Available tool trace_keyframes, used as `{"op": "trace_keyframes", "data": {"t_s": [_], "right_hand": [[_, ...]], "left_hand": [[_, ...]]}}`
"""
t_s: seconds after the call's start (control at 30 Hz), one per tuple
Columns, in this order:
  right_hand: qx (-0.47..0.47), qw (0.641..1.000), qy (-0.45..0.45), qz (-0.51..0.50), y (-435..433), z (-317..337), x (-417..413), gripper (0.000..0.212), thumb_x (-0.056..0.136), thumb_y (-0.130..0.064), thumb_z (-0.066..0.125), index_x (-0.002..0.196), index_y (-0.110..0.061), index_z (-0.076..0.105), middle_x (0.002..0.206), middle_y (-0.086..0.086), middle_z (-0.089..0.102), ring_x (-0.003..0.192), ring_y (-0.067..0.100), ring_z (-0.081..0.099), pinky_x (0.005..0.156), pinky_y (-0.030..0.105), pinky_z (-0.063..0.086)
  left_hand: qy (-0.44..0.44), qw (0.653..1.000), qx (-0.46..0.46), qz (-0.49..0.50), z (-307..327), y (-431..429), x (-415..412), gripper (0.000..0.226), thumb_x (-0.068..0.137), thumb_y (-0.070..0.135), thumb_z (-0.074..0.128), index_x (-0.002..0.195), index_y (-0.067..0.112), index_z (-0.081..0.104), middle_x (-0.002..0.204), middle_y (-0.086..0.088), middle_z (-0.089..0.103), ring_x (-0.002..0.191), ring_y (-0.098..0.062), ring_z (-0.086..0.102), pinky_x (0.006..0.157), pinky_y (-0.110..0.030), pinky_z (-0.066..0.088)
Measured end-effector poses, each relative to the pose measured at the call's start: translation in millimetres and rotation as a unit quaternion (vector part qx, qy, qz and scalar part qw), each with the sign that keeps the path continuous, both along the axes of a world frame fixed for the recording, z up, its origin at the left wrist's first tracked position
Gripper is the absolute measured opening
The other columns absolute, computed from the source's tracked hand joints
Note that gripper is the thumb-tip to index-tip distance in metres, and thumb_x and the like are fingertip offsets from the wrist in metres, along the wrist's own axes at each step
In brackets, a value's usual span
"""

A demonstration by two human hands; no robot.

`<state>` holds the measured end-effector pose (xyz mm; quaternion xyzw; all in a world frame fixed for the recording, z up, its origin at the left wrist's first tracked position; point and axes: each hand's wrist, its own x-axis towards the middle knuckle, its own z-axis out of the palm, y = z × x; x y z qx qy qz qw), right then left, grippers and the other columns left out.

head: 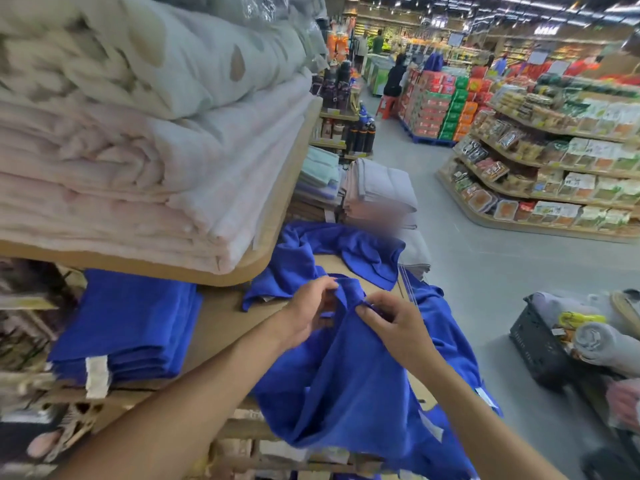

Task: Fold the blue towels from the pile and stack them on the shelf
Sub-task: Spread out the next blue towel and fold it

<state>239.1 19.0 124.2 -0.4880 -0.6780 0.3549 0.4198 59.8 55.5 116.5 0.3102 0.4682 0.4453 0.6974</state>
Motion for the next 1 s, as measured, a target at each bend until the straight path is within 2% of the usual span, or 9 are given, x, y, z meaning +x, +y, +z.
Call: {"op": "trace_keyframes", "data": {"t_s": [0.07, 0.13, 0.2, 0.27, 0.47, 0.57, 0.7, 0.8, 1.0], "right_hand": [[0.001, 0.998, -0.029, 0.053, 0, 4, 4, 0.017, 0.094, -0.011, 0.070, 0.080, -0.021, 0.068, 0.074, -0.009, 0.064, 0.069, 0.002, 0.056, 0.067, 0.017, 0.045], [-0.001, 0.995, -0.034, 0.094, -4, 7, 11, 0.014, 0.095, -0.008, 0.069, 0.082, -0.013, 0.067, 0.075, -0.006, 0.062, 0.072, 0.004, 0.055, 0.068, 0.019, 0.044], [-0.013, 0.990, -0.023, 0.140, -9, 11, 19, 0.014, 0.095, -0.005, 0.067, 0.082, -0.009, 0.065, 0.072, -0.002, 0.058, 0.069, 0.008, 0.052, 0.066, 0.023, 0.043], [-0.039, 0.981, -0.001, 0.191, -15, 20, 30, 0.016, 0.095, -0.006, 0.068, 0.080, -0.011, 0.063, 0.068, -0.002, 0.053, 0.065, 0.010, 0.046, 0.062, 0.023, 0.039], [-0.081, 0.957, 0.019, 0.279, -29, 60, 58, 0.015, 0.097, -0.012, 0.069, 0.082, -0.013, 0.070, 0.072, 0.007, 0.057, 0.068, 0.020, 0.043, 0.059, 0.027, 0.033], [-0.037, 0.959, 0.019, 0.280, -35, 84, 62, 0.017, 0.099, -0.011, 0.064, 0.092, -0.017, 0.078, 0.080, 0.001, 0.068, 0.073, 0.012, 0.056, 0.069, 0.023, 0.042], [0.073, 0.958, 0.015, 0.277, -39, 115, 59, 0.023, 0.099, -0.015, 0.065, 0.102, -0.032, 0.079, 0.082, -0.002, 0.064, 0.075, 0.018, 0.055, 0.069, 0.018, 0.040], [0.128, 0.964, 0.053, 0.227, -36, 132, 50, 0.021, 0.094, -0.012, 0.072, 0.095, -0.032, 0.080, 0.088, -0.011, 0.075, 0.077, 0.015, 0.065, 0.069, 0.023, 0.049], [0.214, 0.962, 0.065, 0.158, -26, 159, 43, 0.018, 0.088, -0.022, 0.078, 0.084, -0.039, 0.075, 0.080, -0.024, 0.073, 0.072, 0.001, 0.069, 0.063, 0.009, 0.047]], "left_hand": [[-0.005, 0.999, -0.019, 0.025, 10, -1, 3, 0.022, 0.098, 0.024, 0.043, 0.095, 0.015, 0.063, 0.081, -0.007, 0.054, 0.065, -0.016, 0.051, 0.058, -0.028, 0.036], [0.001, 1.000, -0.020, 0.016, 18, -5, 5, 0.034, 0.098, 0.032, 0.043, 0.082, 0.019, 0.071, 0.078, -0.003, 0.059, 0.064, -0.013, 0.059, 0.059, -0.025, 0.045], [0.029, 0.999, 0.008, 0.012, 27, -10, 5, 0.024, 0.095, 0.032, 0.052, 0.077, 0.020, 0.064, 0.073, 0.000, 0.055, 0.064, -0.011, 0.057, 0.060, -0.024, 0.044], [0.103, 0.992, 0.059, 0.037, 34, -12, 3, 0.004, 0.093, 0.022, 0.060, 0.091, 0.019, 0.057, 0.082, -0.008, 0.055, 0.069, -0.016, 0.056, 0.058, -0.027, 0.042], [0.173, 0.970, 0.127, 0.115, 70, -35, 6, 0.014, 0.101, 0.029, 0.060, 0.101, 0.019, 0.069, 0.080, -0.006, 0.065, 0.061, -0.017, 0.059, 0.052, -0.025, 0.039], [0.248, 0.941, 0.180, 0.142, 89, -51, 11, 0.027, 0.101, 0.033, 0.061, 0.099, 0.008, 0.071, 0.081, -0.014, 0.063, 0.068, -0.020, 0.057, 0.057, -0.029, 0.042], [0.345, 0.892, 0.275, 0.104, 120, -76, 19, 0.025, 0.103, 0.034, 0.056, 0.092, 0.025, 0.077, 0.074, 0.010, 0.072, 0.059, -0.002, 0.059, 0.054, -0.016, 0.044], [0.319, 0.904, 0.274, 0.069, 139, -91, 30, 0.029, 0.103, 0.036, 0.050, 0.102, 0.024, 0.076, 0.089, -0.008, 0.076, 0.070, -0.015, 0.064, 0.060, -0.025, 0.046], [0.203, 0.944, 0.251, 0.065, 162, -107, 53, 0.043, 0.096, 0.041, 0.051, 0.110, 0.004, 0.067, 0.106, -0.028, 0.063, 0.099, -0.035, 0.053, 0.084, -0.045, 0.036]]}}
